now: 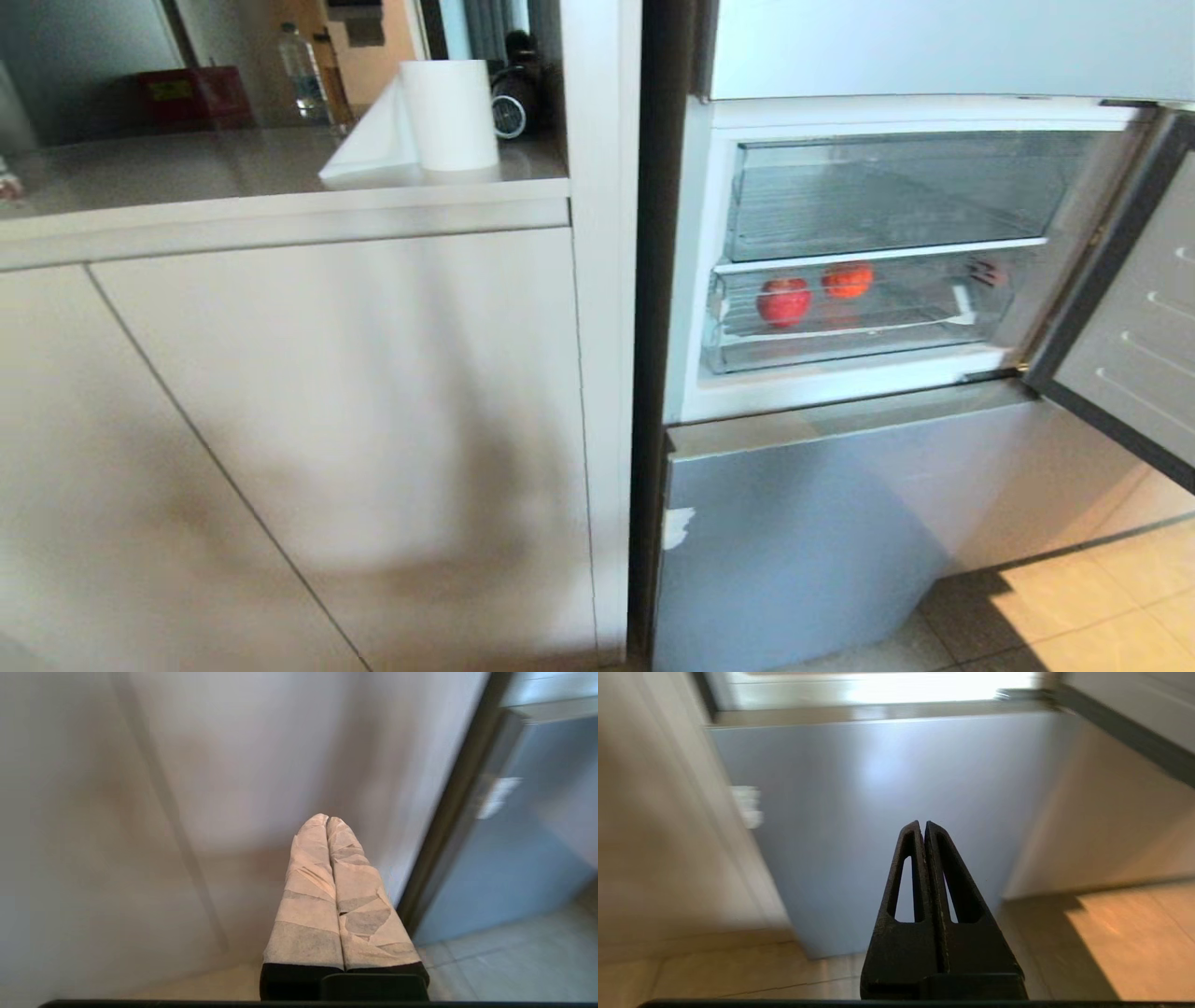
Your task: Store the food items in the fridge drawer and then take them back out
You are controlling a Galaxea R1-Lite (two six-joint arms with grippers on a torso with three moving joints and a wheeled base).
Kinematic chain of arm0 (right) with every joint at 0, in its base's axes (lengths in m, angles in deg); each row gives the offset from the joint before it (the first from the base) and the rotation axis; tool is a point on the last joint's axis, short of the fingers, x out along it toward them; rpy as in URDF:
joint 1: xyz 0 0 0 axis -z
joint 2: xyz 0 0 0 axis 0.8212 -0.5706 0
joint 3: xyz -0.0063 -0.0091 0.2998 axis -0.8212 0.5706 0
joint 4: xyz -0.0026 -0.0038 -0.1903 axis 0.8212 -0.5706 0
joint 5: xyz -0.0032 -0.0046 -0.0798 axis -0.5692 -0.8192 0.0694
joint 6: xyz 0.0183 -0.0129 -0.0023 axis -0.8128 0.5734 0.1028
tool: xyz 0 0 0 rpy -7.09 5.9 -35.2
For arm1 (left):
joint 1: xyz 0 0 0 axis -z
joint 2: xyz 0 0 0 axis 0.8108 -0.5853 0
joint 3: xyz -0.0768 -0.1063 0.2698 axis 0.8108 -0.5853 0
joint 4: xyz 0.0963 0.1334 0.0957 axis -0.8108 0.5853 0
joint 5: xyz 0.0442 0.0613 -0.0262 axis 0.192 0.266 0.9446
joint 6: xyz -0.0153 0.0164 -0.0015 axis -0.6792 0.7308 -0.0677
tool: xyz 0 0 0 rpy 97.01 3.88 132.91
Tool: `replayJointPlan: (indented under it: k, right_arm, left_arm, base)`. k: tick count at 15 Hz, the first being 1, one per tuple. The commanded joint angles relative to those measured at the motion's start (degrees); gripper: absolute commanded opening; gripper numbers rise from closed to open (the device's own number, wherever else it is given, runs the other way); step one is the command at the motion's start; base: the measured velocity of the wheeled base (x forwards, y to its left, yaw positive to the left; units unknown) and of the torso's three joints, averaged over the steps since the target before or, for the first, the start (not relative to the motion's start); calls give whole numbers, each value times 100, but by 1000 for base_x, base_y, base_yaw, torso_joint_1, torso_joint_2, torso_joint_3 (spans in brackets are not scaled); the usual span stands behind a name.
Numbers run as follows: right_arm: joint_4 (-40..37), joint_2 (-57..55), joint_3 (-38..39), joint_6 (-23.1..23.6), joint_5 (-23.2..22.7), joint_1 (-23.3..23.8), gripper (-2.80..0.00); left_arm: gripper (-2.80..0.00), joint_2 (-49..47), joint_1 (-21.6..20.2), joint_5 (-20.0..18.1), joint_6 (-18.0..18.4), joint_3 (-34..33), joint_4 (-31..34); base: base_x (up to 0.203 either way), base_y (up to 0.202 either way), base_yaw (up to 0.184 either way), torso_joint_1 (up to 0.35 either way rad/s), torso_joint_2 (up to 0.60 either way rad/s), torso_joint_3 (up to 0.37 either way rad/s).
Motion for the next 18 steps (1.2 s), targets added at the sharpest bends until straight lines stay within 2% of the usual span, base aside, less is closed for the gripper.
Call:
replayJointPlan:
  k: [1, 6, 9, 10, 12, 14, 16, 17, 18]
  right_arm:
    - [2, -9, 0, 5, -2, -2, -280]
    - [-12, -9, 0, 57, -19, -2, -280]
    - [0, -11, -79, 191, -73, -2, -280]
    - [-23, -116, -316, 200, -137, -2, -280]
    - [-71, -841, -775, 72, -257, -6, -280]
    - [71, -2307, -1312, -294, -333, -9, -280]
    - [661, -3965, -1732, -602, -379, -12, -280]
    - [1080, -4704, -1868, -681, -396, -13, 0]
    - [1522, -5404, -1981, -726, -409, -16, 0]
  left_arm:
    - [-280, 0, 2, 1, -1, 0, 0]
    - [-280, 0, 2, 1, -1, 0, 0]
    - [-280, 0, 2, 2, -1, 0, 0]
    - [-280, 0, 2, 1, -1, 0, 0]
    - [-280, 0, 2, 1, -1, 0, 0]
    - [-280, 0, 2, 1, -1, 0, 0]
    - [-280, 0, 2, 1, -1, 0, 0]
    - [-280, 0, 2, 1, -1, 0, 0]
    - [-280, 0, 2, 1, -1, 0, 0]
  base:
    - [1, -5, 179, 7, 0, 2]
    - [1, -7, 146, 3, 4, 4]
    - [0, 0, 0, 0, 0, 0]
    - [0, 0, 0, 0, 0, 0]
    - [0, 0, 0, 0, 0, 0]
    - [0, 0, 0, 0, 0, 0]
    - [0, 0, 0, 0, 0, 0]
    - [0, 0, 0, 0, 0, 0]
    - [0, 0, 0, 0, 0, 0]
